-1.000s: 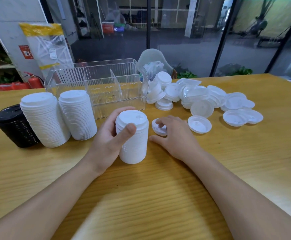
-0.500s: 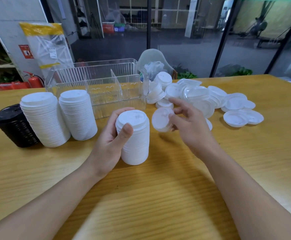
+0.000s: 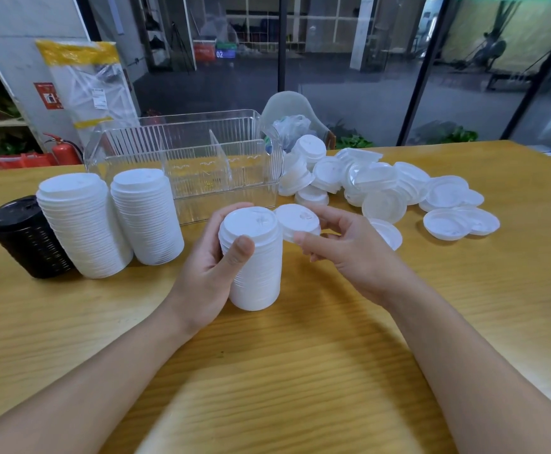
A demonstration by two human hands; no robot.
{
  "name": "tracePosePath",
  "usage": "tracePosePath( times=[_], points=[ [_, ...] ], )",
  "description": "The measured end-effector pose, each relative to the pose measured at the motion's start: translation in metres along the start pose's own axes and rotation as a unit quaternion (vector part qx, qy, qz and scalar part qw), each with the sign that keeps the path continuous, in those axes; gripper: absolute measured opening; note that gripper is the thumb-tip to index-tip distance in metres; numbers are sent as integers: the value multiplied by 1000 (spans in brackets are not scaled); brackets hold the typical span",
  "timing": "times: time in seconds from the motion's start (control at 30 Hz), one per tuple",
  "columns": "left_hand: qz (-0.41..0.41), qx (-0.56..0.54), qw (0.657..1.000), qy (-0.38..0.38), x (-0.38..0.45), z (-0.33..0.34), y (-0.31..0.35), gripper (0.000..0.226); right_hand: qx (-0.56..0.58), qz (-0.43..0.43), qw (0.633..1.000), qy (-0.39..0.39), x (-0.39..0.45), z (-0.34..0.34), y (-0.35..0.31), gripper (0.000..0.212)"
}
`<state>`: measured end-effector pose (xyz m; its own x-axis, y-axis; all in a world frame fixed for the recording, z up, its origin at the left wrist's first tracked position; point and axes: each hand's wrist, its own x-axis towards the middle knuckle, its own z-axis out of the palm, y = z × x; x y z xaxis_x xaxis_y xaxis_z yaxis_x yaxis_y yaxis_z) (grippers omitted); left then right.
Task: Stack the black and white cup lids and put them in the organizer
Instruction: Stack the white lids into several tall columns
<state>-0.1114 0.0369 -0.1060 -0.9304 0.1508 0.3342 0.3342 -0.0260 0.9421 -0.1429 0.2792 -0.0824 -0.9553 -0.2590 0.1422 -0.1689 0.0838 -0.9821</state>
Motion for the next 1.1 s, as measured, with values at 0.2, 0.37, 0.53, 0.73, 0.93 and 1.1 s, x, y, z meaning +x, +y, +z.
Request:
tracePosePath(
  times=[0.2,0.37,0.53,0.73,0.93,1.1],
  points=[
    [-9,-9,1000,-8,1,0,0,103,-24,-54,989,135,-5,1,-14,22],
    [-20,-33,999,-30,3,14,-4,96,-134,-131,977,107,-10,34,-21,28],
    [-34,-36,997,-57,5,12,-6,95,-203,-133,968,69,-14,38,-22,39],
    [-36,-33,997,-64,7,11,-8,95,-203,-145,964,89,-13,38,-20,30],
    [-32,-21,996,-74,5,9,-5,91,-191,-144,964,112,-16,39,-20,36],
    [-31,-12,997,-70,3,10,-3,74,-119,-96,979,135,-15,27,-10,39]
  ],
)
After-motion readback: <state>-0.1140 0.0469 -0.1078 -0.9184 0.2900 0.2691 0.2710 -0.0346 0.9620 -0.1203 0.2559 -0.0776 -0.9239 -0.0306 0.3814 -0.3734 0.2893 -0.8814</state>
